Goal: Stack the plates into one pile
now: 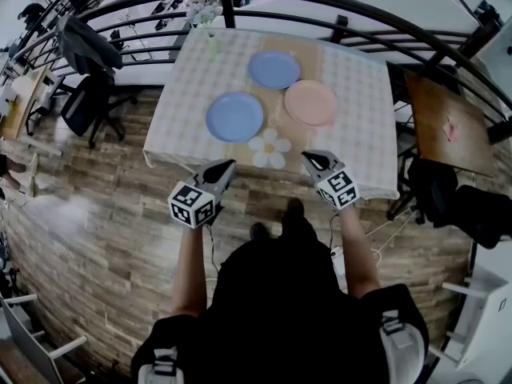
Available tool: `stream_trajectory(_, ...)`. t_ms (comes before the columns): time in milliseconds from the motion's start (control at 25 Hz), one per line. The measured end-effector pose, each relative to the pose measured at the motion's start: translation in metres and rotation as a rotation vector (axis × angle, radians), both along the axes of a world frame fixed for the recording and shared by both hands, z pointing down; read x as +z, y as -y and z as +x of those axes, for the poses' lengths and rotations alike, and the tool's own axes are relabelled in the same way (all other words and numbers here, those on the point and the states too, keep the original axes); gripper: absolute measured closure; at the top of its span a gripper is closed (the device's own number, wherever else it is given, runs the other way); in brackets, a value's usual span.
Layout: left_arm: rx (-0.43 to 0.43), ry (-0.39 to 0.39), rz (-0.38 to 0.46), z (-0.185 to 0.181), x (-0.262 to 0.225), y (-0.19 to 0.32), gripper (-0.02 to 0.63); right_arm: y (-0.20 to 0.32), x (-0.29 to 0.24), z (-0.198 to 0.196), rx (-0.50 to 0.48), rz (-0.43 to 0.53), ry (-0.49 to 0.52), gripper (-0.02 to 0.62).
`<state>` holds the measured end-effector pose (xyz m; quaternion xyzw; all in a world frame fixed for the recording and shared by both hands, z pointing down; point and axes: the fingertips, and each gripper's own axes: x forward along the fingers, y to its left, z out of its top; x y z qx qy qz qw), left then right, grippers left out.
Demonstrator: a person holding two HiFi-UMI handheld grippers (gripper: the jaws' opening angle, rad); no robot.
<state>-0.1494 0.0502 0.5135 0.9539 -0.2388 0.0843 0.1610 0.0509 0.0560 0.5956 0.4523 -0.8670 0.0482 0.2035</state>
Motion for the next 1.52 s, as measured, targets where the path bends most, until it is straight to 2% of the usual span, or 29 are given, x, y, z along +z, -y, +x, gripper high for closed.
stream_trajectory(320,-0.050,-0.002,-0.002,0.007,0.000,0.018,0.604,0.018,0.006,0.016,-0.015,-0.064,-0.041,0.595)
stream_trajectory(560,-0.094,-0.006,0.006,0.015,-0.009,0.034,0.604,0.045,-0.006,0.020,-0.093,-0.020,-0.122,0.595)
stream_trajectory(720,-0.106,0.000,0.006,0.033,-0.009,0.044,0.604,0.060,-0.001,0.032,-0.125,-0.031,-0.136,0.595)
stream_trajectory(960,-0.136,0.015,-0.017,0.053,-0.002,0.065,0.604,0.084,0.018,0.052,-0.163,-0.073,-0.148,0.595)
stream_trajectory(1240,-0.178,0.023,-0.031,0.077,0.003,0.083,0.604,0.103,0.049,0.075,-0.236,-0.129,-0.221,0.595)
stream_trajectory(1520,-0.237,0.026,-0.056,0.089,0.010,0.098,0.604,0.123,0.086,0.096,-0.275,-0.185,-0.232,0.595)
